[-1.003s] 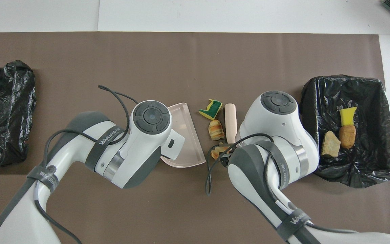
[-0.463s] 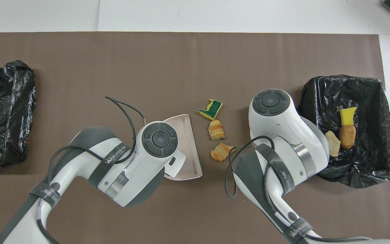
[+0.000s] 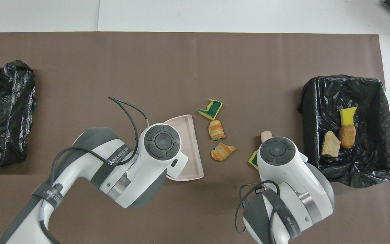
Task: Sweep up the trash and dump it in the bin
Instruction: 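Sweep the sponge scraps into the dustpan with the right gripper's brush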
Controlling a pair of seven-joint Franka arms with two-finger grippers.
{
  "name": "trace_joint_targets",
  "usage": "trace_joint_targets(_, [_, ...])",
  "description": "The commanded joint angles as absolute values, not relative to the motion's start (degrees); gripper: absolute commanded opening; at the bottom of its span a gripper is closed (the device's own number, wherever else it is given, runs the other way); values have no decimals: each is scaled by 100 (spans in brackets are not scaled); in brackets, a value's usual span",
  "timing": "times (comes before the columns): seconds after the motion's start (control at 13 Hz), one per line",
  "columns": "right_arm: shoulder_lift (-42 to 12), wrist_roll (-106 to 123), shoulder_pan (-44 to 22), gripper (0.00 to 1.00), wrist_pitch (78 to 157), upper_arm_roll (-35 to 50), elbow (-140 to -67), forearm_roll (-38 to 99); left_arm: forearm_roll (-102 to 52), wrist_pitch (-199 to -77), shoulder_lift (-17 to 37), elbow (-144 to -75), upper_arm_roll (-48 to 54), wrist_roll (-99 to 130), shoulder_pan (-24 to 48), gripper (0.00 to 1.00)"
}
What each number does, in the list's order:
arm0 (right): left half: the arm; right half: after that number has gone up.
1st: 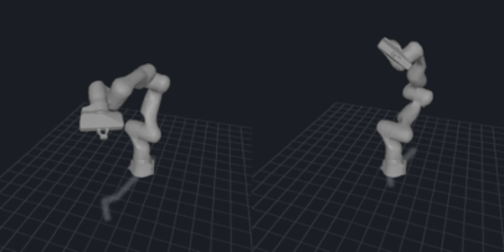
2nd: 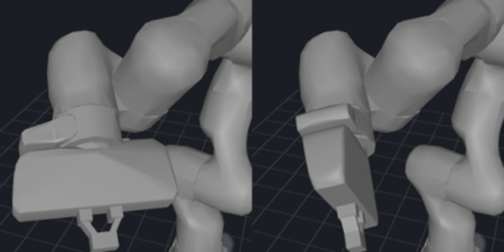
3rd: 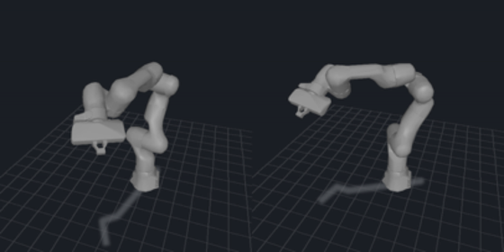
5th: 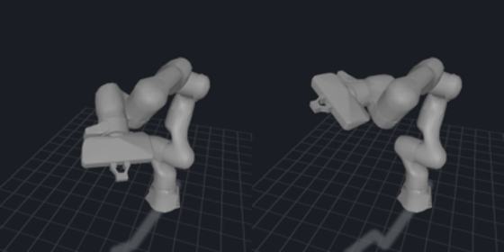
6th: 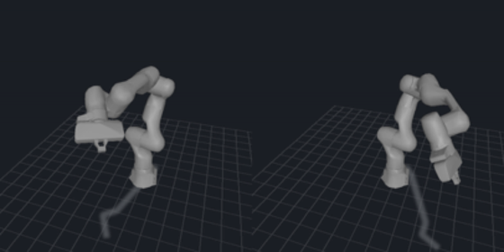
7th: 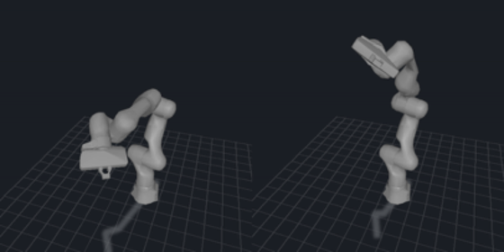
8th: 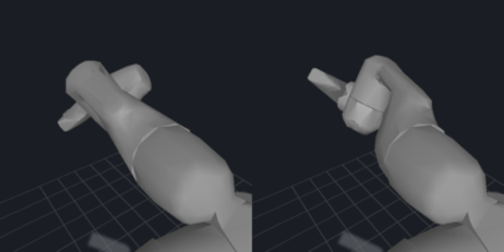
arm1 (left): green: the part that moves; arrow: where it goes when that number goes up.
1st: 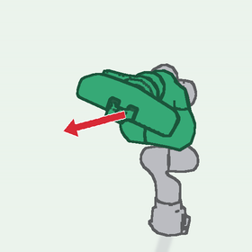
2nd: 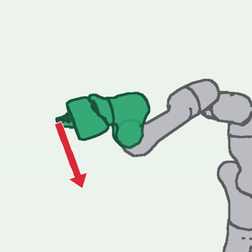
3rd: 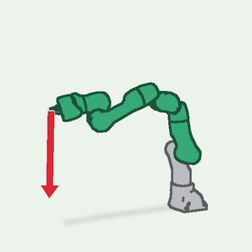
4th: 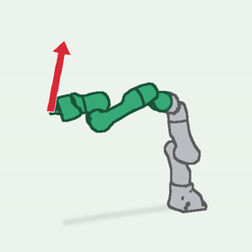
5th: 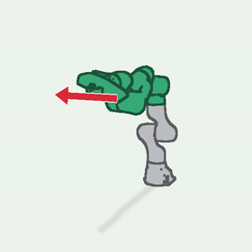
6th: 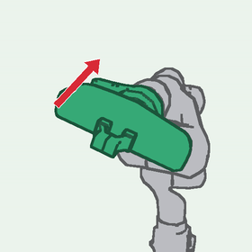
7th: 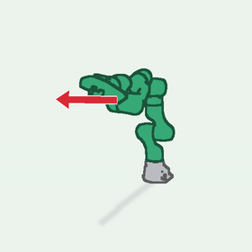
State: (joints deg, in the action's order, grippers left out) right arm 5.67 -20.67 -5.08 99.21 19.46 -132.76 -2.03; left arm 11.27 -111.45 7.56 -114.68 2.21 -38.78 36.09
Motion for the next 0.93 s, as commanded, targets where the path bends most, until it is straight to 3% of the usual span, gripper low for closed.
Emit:
trace_joint_targets(0.0, [581, -998, -361, 0, 10440, 1969, -13342, 891, 1239, -11355, 580, -11725, 149, -3911, 3683, 0])
trace_joint_targets(0.23, [238, -826, -675, 0, 10967, 1986, -13105, 2079, 1230, -11496, 589, -11768, 149, -3911, 3639, 0])
trace_joint_targets(0.62, [-8, -1072, -1195, 0, 11074, 1986, -12509, 3812, 1213, -11514, 589, -11769, 149, -3894, 3621, 0])
trace_joint_targets(0.85, [122, -1133, -1099, 0, 10654, 1873, -12174, 3352, 1117, -11514, 589, -11804, 158, -3858, 3533, 0])
